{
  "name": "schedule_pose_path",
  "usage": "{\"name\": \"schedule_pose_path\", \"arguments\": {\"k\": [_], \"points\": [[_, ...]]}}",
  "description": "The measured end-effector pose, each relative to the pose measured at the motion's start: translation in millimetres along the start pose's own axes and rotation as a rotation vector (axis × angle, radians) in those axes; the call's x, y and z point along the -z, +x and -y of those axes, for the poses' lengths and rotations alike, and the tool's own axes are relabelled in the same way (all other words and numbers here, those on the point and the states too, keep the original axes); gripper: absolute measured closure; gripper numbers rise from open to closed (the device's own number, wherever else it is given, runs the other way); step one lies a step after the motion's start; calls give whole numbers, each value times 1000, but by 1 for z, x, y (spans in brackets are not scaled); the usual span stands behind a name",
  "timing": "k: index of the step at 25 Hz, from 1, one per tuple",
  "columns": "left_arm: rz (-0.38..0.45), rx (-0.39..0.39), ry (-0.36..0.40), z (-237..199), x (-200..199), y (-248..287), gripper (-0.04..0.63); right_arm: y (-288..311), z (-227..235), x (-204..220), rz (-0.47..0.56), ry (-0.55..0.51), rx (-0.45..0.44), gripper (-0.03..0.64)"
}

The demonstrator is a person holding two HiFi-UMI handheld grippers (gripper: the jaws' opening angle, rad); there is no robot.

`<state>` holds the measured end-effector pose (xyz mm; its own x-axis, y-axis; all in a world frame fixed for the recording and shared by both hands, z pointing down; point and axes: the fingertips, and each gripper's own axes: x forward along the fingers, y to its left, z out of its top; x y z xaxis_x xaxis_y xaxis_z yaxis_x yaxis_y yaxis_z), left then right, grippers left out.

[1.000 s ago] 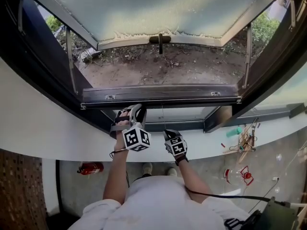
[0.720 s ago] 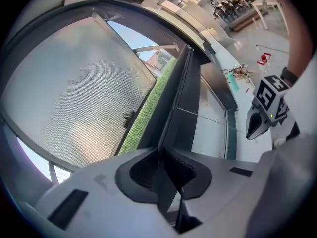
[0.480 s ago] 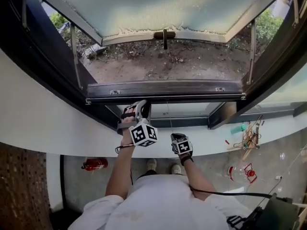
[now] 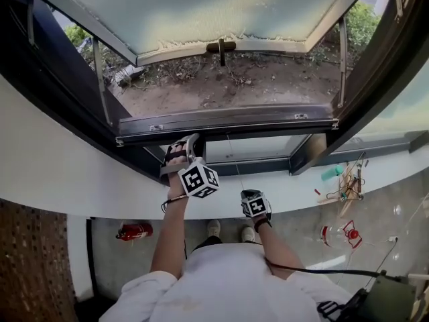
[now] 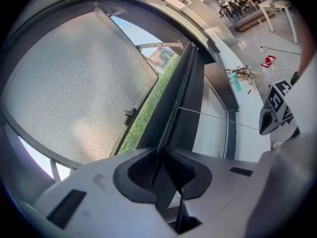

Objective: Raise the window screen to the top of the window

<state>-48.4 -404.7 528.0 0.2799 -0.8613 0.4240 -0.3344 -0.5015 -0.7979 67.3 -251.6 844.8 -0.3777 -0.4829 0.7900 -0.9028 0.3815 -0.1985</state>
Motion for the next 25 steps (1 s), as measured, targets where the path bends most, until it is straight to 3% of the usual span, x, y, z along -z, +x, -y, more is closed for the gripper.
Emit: {"name": "schedule_pose_path", "arguments": {"k": [8,19,25], "points": [[24,1,-64,-4,-3,-5,561,-10,-3,3,27,-37,-10,615],[95,-80,-63,-41,-26,-25,558,-23,-15,-33,137,-145,-9,615],[169,-77,-146,-49,-29,-31,552,-21,-19,-42,160,-166,-9,615]]}}
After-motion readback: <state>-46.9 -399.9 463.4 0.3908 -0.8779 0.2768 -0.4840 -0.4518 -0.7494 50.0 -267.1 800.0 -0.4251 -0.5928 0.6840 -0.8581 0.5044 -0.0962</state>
